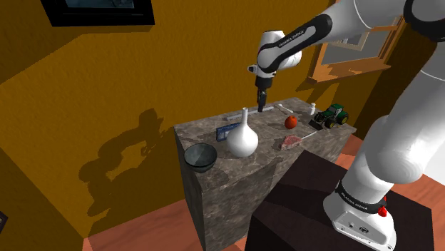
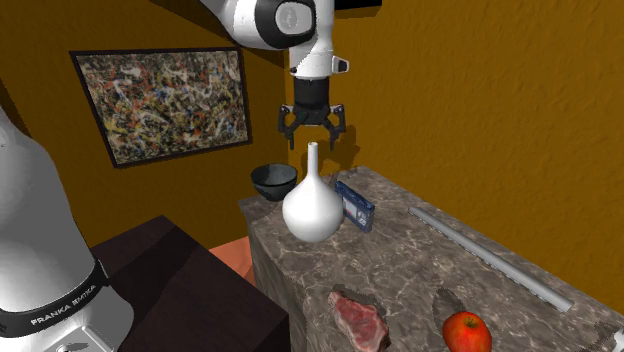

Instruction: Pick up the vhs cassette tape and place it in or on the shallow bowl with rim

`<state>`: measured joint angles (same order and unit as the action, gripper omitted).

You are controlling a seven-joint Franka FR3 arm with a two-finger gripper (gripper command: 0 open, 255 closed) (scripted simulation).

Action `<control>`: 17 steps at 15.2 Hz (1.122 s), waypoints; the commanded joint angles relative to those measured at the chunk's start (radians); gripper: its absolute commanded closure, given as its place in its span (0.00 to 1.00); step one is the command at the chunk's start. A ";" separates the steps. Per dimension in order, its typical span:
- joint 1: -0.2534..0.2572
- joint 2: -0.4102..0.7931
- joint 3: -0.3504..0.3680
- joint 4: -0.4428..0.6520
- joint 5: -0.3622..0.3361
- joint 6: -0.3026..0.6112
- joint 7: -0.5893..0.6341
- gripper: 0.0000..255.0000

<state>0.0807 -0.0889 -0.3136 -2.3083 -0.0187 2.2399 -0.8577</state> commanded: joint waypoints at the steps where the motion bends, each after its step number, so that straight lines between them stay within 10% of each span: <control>1: 0.006 0.086 -0.006 0.039 0.029 0.046 -0.074 0.00; 17: -0.092 0.721 0.114 0.526 0.177 0.192 -0.536 0.00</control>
<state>-0.0076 0.5939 -0.2105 -1.8118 0.1587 2.4297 -1.3737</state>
